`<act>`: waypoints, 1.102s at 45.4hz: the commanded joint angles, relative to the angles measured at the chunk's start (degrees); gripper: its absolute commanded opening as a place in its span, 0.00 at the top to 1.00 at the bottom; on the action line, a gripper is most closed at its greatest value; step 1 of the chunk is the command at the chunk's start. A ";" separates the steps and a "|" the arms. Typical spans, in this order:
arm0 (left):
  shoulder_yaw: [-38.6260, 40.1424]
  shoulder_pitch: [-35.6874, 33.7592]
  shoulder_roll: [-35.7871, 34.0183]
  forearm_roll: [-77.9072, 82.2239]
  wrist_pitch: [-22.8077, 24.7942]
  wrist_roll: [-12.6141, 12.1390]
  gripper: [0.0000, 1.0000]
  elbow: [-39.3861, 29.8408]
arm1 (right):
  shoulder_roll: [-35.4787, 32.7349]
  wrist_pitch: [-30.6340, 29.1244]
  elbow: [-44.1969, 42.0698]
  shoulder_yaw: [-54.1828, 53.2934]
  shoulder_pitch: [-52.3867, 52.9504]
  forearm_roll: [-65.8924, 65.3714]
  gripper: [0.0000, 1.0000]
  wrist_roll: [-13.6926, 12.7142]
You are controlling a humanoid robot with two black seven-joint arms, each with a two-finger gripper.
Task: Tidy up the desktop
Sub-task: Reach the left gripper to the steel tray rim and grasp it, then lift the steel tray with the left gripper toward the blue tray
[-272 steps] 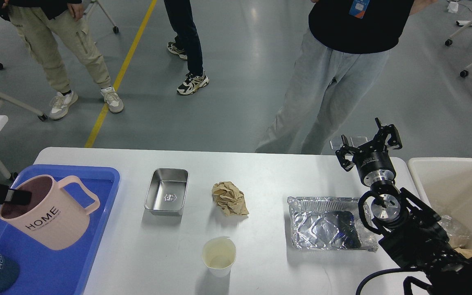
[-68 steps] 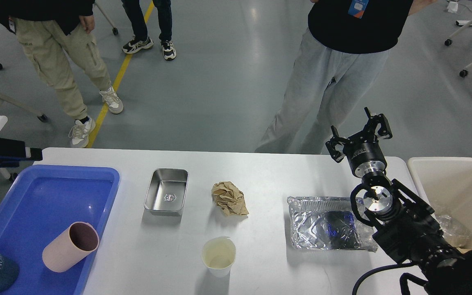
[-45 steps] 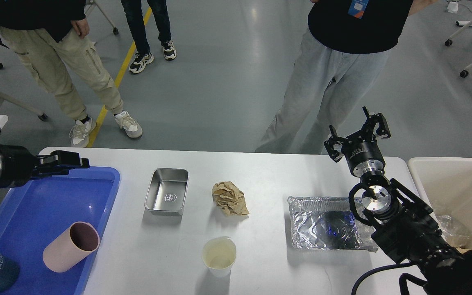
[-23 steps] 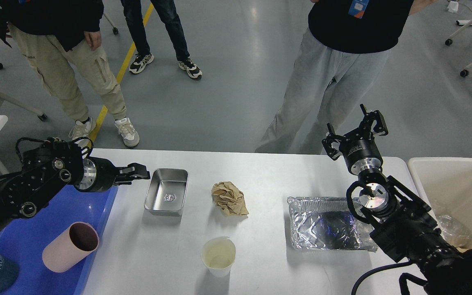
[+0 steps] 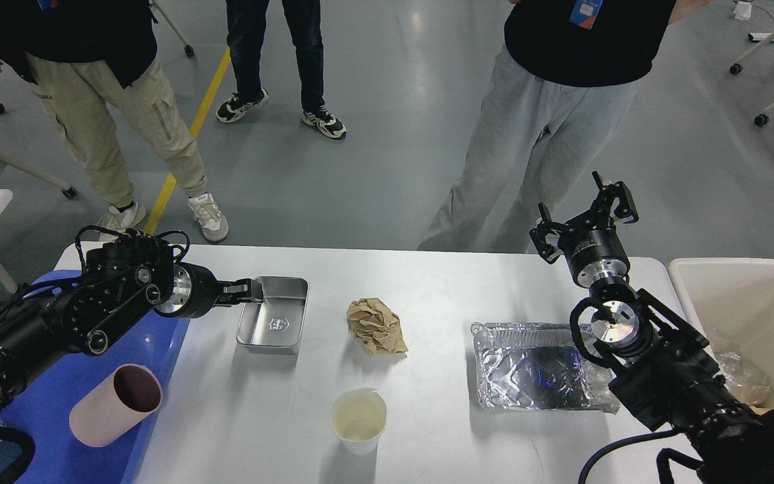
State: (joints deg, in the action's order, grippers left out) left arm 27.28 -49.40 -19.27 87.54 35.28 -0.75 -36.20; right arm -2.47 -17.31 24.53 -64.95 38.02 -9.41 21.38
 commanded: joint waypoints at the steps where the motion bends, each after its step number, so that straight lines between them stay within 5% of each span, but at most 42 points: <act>1: -2.76 -0.35 1.42 0.00 -1.08 0.22 0.40 1.75 | -0.08 0.00 0.08 0.00 -0.05 0.00 0.00 -0.02; 12: -7.68 -0.35 3.97 0.00 -4.25 0.31 0.43 4.91 | -0.87 0.00 0.08 0.00 -0.23 0.00 0.00 -0.02; 25: -11.90 -0.44 5.12 0.00 -5.31 1.98 0.64 6.32 | -1.04 0.00 0.08 0.00 -0.23 0.00 0.00 -0.11; 37: -13.66 -1.14 5.56 0.09 -5.39 4.61 0.96 6.67 | -1.04 0.00 0.08 0.00 -0.14 0.00 0.00 -0.11; 50: -14.01 -1.75 6.08 0.09 -5.31 8.13 1.00 6.67 | -1.04 0.00 0.08 0.00 -0.14 0.00 0.00 -0.11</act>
State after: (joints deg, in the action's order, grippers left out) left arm 13.29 -50.74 -13.65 87.64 29.86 5.77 -29.53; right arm -3.52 -17.39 24.61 -64.95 37.87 -9.40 21.27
